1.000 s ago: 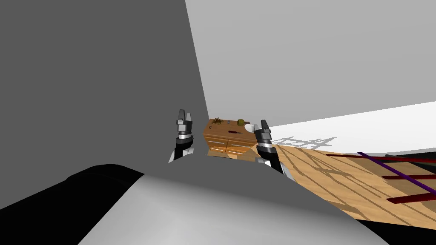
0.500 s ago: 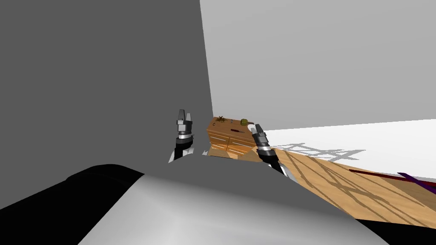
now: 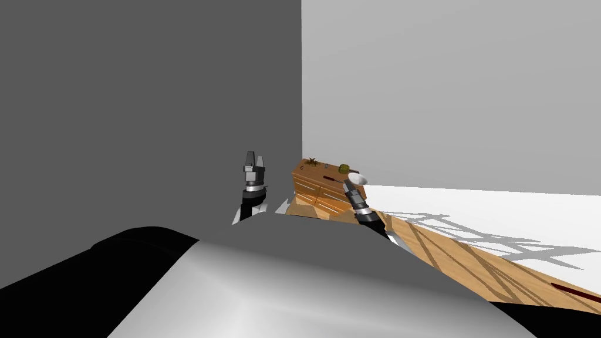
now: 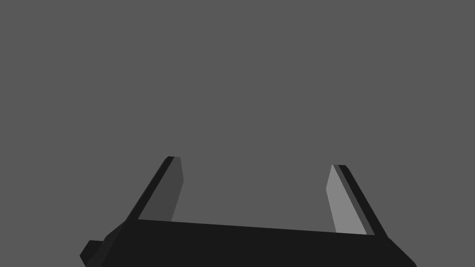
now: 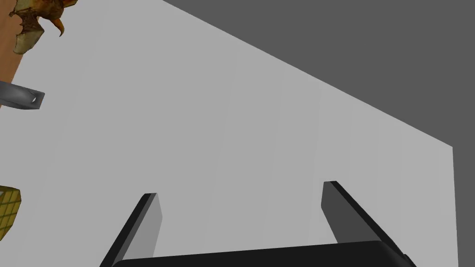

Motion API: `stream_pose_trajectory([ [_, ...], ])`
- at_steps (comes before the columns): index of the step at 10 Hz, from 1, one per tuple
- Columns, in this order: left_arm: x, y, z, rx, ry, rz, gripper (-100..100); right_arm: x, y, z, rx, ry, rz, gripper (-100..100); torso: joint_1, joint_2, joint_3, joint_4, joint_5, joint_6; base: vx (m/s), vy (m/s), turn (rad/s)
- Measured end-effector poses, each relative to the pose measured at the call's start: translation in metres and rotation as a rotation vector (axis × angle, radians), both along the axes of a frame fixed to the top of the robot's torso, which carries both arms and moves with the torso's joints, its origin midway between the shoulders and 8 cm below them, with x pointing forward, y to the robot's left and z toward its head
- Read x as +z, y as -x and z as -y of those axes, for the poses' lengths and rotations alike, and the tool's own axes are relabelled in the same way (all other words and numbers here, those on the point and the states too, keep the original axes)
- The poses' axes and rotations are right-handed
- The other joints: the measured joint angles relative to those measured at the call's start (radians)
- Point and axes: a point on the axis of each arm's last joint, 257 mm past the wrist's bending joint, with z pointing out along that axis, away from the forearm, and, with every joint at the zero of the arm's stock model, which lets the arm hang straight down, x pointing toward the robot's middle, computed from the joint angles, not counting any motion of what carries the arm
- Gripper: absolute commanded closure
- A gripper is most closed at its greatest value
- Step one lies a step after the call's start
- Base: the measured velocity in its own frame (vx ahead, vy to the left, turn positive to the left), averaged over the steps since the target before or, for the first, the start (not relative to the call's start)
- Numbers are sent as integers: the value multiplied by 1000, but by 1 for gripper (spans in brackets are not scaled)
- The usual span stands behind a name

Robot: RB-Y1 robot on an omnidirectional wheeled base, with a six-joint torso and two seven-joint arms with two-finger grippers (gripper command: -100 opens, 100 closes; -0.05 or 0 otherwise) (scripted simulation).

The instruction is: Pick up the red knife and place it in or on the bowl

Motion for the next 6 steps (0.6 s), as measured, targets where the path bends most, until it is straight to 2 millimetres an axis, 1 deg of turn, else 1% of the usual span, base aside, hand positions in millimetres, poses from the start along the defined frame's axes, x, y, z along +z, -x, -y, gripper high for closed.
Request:
stream_pose_trajectory([
  [1,0,0,0,0,0,0,0,-17,5,-1,19,30,-34,-100,0,-1,-1,0,0,-1,-93,-39,210],
  [2,0,0,0,0,0,0,0,-25,8,0,35,50,-50,-100,0,-3,-2,-1,0,0,-105,-26,427],
  [3,0,0,0,0,0,0,0,-37,10,-2,55,79,-80,-100,1,-3,-2,-1,0,-1,-86,-32,170],
  [4,0,0,0,0,0,0,0,-48,13,-1,67,98,-102,-100,1,-4,-2,-1,0,0,-92,-34,336],
  [5,0,0,0,0,0,0,0,-65,20,-2,88,126,-137,-100,0,-4,-2,-1,0,-1,-77,-30,202],
  [6,0,0,0,0,0,0,0,-73,25,-1,102,146,-156,-100,0,-5,-3,-1,0,0,-95,-19,437],
])
